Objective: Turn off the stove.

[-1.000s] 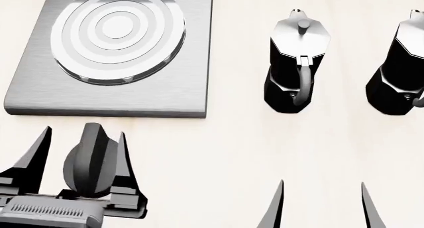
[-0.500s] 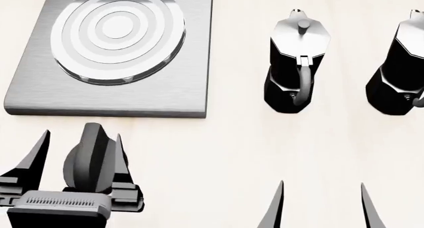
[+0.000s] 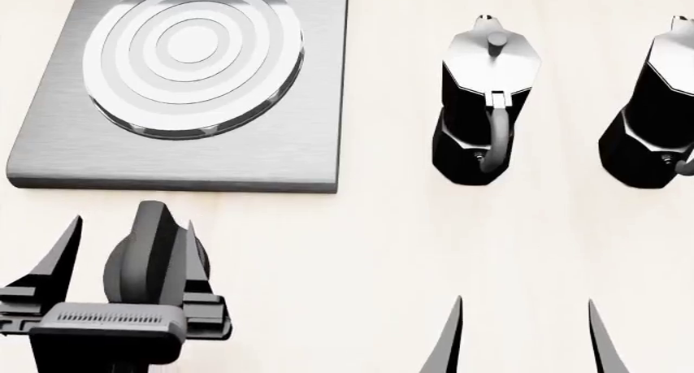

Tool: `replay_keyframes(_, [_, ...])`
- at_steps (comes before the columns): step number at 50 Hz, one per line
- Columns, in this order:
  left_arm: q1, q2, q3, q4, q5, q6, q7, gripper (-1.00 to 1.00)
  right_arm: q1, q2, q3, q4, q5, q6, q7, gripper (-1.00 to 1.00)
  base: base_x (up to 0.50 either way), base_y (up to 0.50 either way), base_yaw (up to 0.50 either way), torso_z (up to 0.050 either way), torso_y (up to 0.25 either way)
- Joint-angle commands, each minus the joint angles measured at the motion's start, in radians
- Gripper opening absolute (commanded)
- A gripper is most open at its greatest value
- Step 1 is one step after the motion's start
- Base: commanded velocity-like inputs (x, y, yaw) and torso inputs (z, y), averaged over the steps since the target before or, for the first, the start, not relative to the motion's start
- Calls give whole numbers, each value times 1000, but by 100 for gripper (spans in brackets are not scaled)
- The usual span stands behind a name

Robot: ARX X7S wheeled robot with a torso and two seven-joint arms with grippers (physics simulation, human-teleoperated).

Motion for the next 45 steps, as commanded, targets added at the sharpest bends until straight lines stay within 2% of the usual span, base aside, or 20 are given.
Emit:
replay_keyframes(1, [-16,19,-18,-57,14,24,18,100,1,-14,18,-3,-21,9,-14,100,0,0,0,0,0])
replay_keyframes(33, [-37,6,-11,-125,4,56,-2,100,4,-4,11,-2,-13,12,-5,100,0,0,0,0,0])
replay_keyframes(45, [12,-28,-19,-21,-21,9,-3,100,4,-1,11,2,-9,11,0,100,0,0,0,0,0])
